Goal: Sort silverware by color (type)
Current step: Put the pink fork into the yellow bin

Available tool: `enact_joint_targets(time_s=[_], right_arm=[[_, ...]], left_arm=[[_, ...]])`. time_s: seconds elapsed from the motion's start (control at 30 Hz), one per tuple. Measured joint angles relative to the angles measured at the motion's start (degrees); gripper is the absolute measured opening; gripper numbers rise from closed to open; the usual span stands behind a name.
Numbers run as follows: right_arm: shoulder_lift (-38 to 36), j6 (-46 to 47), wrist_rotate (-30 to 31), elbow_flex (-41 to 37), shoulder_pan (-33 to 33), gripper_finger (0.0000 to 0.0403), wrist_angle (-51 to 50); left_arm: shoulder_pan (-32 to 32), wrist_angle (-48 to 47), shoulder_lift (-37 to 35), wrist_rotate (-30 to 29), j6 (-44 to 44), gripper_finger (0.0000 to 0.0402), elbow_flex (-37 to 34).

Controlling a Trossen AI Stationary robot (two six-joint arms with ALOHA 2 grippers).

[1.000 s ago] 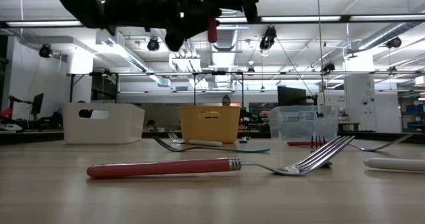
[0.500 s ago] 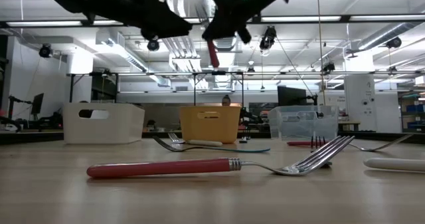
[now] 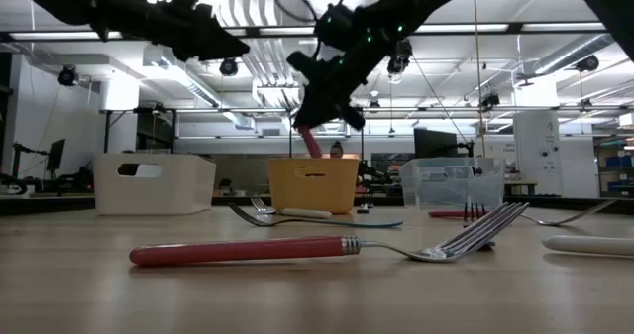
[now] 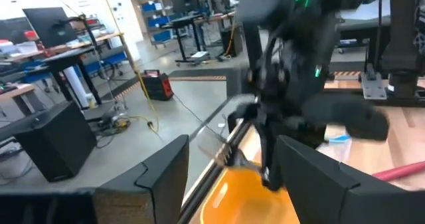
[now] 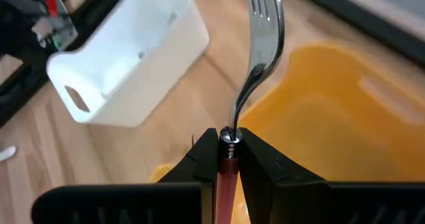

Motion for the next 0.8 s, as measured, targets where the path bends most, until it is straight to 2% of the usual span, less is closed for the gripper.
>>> enact_joint_targets(time_s=[0.13, 0.4, 0.67, 0.8], right_arm=[[1.78, 3.35, -3.28, 0.2, -0.51, 0.0028, -0.91], [2.04, 5.69, -2.85, 0.31, -0.75, 0.0028, -6.8], [3.02, 5.88, -2.85, 0.31, -0.75, 0.0029, -6.17], [4.16, 6.2, -2.86, 0.31, -0.75, 0.0048, -6.22]], left_arm=[[0.58, 0.5, -2.27, -0.01, -0.02, 0.0202, -1.2], [0.58, 0.69, -3.03, 0.01, -0.29, 0.0201, -1.2], [0.58, 0.87, -3.03, 0.01, -0.49, 0.0201, -1.2], [0.58, 0.92, -3.03, 0.01, -0.49, 0.0201, -1.2]])
